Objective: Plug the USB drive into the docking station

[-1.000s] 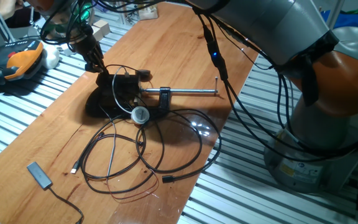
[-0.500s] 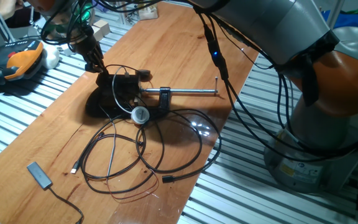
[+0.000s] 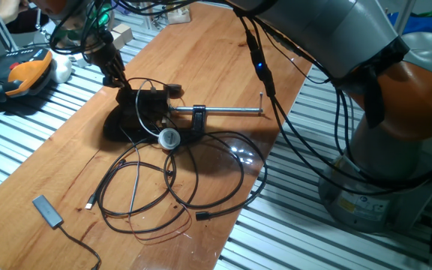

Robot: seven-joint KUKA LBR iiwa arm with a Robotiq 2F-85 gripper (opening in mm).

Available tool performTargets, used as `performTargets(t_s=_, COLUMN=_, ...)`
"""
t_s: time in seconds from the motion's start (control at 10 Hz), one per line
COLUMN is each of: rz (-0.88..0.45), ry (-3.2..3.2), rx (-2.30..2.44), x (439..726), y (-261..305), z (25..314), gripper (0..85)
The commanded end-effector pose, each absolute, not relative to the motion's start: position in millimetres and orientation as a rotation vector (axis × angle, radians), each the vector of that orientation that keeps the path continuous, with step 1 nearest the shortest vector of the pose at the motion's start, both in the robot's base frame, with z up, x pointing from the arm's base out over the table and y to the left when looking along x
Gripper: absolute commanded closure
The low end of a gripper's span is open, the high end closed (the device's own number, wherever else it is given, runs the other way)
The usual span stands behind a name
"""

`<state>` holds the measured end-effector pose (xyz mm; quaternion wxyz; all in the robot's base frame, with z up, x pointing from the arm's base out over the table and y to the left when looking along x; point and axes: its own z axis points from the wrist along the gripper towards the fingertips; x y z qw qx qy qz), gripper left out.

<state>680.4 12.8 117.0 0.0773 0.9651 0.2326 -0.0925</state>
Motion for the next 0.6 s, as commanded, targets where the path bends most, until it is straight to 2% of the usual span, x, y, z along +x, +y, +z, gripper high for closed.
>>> performTargets(t_s=0.0, rz=-0.278, ry=0.698, rx=2.89, x=680.0, y=12.5, z=117.2, gripper=85.0)
performTargets(t_s=0.5, rz=-0.289, ry=0.706, rx=2.891, x=678.0, y=13.0, z=118.6, gripper=85.0)
